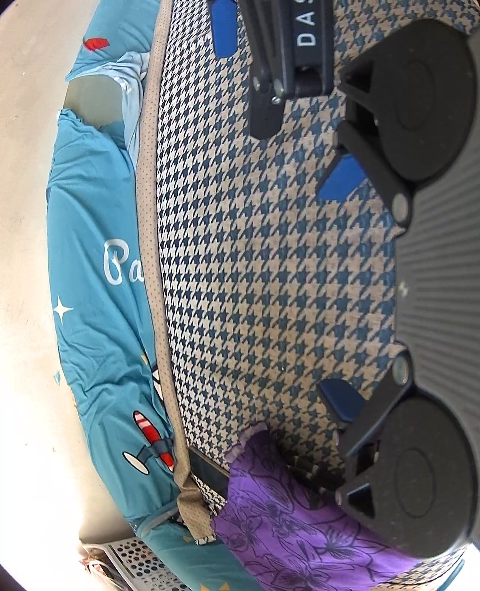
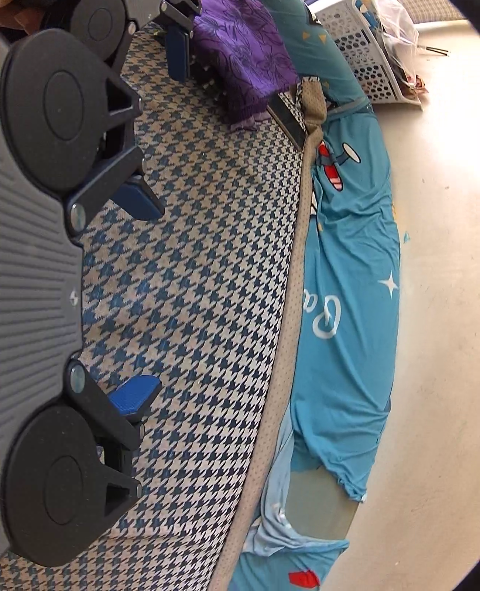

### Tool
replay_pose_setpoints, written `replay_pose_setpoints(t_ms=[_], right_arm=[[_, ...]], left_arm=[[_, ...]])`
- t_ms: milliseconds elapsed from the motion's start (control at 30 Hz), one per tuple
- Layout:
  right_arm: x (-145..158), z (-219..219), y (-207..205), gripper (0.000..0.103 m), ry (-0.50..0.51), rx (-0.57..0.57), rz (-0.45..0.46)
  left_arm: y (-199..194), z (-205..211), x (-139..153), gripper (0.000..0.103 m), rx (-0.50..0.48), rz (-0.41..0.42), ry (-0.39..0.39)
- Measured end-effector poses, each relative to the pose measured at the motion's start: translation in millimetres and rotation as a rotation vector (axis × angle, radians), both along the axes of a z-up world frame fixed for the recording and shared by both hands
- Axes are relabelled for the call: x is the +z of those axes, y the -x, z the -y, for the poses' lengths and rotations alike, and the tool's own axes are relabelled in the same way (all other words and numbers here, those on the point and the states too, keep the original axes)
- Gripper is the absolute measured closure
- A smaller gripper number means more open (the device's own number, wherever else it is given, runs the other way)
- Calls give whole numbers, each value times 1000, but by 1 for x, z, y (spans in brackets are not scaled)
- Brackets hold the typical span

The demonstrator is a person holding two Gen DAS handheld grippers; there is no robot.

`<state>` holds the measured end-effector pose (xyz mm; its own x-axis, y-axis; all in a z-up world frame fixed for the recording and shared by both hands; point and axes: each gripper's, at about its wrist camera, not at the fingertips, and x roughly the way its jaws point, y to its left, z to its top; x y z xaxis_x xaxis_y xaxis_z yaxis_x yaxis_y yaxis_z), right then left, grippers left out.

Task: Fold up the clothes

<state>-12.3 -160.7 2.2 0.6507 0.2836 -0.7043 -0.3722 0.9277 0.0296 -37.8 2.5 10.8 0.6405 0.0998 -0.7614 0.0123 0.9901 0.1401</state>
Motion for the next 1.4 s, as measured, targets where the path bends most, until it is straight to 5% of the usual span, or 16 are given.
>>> replay_pose_setpoints(t_ms=[267, 500, 667, 767, 1033, 1400], right_arm=[[-16, 53, -11, 11, -35, -131, -62], [-45, 125, -30, 11, 0, -271, -133], [-52, 180, -43, 11, 54, -371, -82], [-51, 221, -48, 11, 1, -510, -48], [-54, 296, -52, 11, 54, -719, 63], [-73, 359, -50, 9, -70, -868, 101]], left_arm=[[-32, 19, -30, 0, -82, -63, -44], [-60, 25, -52, 0, -81, -126, 55], [-75, 32, -57, 0, -63, -162, 124], [-80, 36, -59, 0, -52, -162, 140], [-86, 48, -67, 0, -46, -185, 140], [-85, 49, -77, 0, -47, -179, 90]])
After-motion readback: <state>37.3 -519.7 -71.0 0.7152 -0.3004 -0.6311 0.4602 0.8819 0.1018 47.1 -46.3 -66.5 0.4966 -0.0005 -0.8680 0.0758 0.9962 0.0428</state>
